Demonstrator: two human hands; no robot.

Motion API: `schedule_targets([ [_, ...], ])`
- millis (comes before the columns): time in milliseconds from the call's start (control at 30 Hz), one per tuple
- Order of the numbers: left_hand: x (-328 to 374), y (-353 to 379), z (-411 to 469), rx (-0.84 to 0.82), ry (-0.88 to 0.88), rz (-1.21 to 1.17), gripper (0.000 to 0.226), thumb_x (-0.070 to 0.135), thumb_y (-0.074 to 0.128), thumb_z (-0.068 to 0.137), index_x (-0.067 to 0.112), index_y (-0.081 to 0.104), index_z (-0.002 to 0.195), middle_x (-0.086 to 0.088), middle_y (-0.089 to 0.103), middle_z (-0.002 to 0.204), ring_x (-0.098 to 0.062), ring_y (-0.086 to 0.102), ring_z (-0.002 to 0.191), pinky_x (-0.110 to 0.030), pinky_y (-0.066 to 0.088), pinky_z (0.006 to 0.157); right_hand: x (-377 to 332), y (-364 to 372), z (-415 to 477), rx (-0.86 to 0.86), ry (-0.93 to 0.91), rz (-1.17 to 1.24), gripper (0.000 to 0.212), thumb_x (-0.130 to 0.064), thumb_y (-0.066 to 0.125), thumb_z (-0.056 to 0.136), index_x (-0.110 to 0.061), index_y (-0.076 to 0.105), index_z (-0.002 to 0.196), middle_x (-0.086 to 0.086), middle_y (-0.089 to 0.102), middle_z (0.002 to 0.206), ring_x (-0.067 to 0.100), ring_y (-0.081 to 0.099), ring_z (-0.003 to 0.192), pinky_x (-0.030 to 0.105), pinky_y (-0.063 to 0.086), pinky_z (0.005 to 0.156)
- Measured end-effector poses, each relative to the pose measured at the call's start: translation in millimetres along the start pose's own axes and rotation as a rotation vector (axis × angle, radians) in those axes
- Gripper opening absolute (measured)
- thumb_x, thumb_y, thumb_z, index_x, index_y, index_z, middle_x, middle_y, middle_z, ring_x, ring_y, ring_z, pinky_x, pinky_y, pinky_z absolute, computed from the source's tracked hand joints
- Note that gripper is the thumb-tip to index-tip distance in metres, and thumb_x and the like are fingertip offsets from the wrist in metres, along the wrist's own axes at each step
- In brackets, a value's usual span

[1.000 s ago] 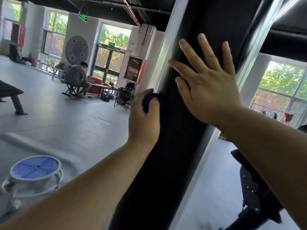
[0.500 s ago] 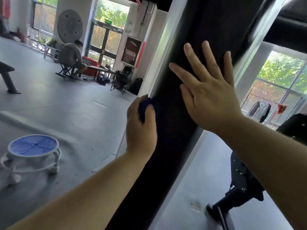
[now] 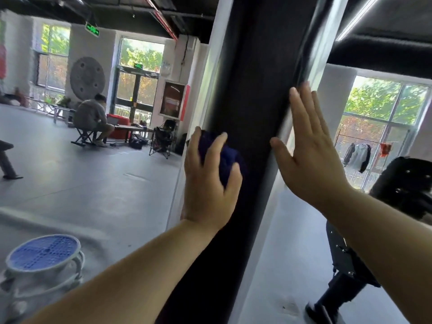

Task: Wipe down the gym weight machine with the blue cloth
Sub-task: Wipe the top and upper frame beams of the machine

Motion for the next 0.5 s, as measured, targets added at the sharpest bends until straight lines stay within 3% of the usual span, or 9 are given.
schedule_targets([
  [100, -28, -9, -49, -0.333, 0.511, 0.28, 0.059, 0.037, 0.053, 0.093, 0.027, 0.033, 0.148, -0.014, 0.017, 0.16, -0.031, 0.01, 0.151, -0.058, 0.03, 0.114, 10, -7, -1, -0.125, 0.223, 0.168, 0.069, -0.021, 0.046, 0.103, -0.03, 0.004, 0.158, -0.014, 0.001, 0.164, 0.006, 0.004, 0.149, 0.023, 0.011, 0.116],
  [167, -39, -21, -35, -0.511, 0.821, 0.362, 0.067, 0.039, 0.057, 0.09, 0.03, 0.029, 0.15, -0.01, 0.018, 0.16, -0.028, 0.013, 0.151, -0.054, 0.028, 0.116, 13, -8, -4, -0.211, 0.209, 0.182, 0.067, -0.021, 0.042, 0.104, -0.034, 0.003, 0.157, -0.017, 0.003, 0.163, -0.001, 0.005, 0.145, 0.018, 0.009, 0.111],
  [200, -35, -24, -13, -0.54, 0.884, 0.346, 0.07, 0.038, 0.058, 0.089, 0.029, 0.027, 0.15, -0.009, 0.019, 0.16, -0.026, 0.015, 0.15, -0.05, 0.026, 0.118, 14, -8, -5, -0.225, 0.184, 0.171, 0.066, -0.02, 0.041, 0.105, -0.034, 0.004, 0.157, -0.017, 0.004, 0.163, -0.004, 0.005, 0.143, 0.014, 0.008, 0.109],
  [300, 3, -21, 70, -0.381, 0.717, 0.161, 0.074, 0.034, 0.063, 0.086, 0.015, 0.027, 0.148, -0.005, 0.021, 0.16, -0.021, 0.025, 0.147, -0.048, 0.029, 0.116, 15, -11, 1, -0.18, 0.161, 0.156, 0.063, -0.018, 0.04, 0.104, -0.033, 0.009, 0.157, -0.017, 0.006, 0.163, 0.002, 0.011, 0.147, 0.004, 0.01, 0.102],
  [400, 27, -19, 123, -0.149, 0.429, 0.019, 0.069, 0.029, 0.073, 0.083, 0.001, 0.04, 0.137, 0.007, 0.02, 0.16, -0.007, 0.03, 0.14, -0.028, 0.036, 0.112, 10, -15, 10, -0.119, 0.175, 0.2, 0.061, -0.014, 0.041, 0.104, -0.033, 0.014, 0.156, -0.017, 0.01, 0.162, 0.0, 0.019, 0.143, 0.007, 0.016, 0.101],
  [500, 20, -19, 111, -0.241, 0.481, 0.062, 0.059, 0.034, 0.071, 0.084, 0.004, 0.049, 0.13, -0.011, 0.016, 0.161, -0.013, 0.024, 0.145, -0.017, 0.023, 0.116, 1, -14, 10, -0.102, 0.203, 0.279, 0.063, -0.011, 0.041, 0.103, -0.034, 0.016, 0.156, -0.02, 0.011, 0.161, -0.017, 0.012, 0.13, -0.008, 0.01, 0.093],
])
Point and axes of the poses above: each hand's wrist, its own z-axis towards the middle knuckle, its own y-axis out of the palm, x = y × z, the point moved 2 cm from there along z, towards the middle knuckle
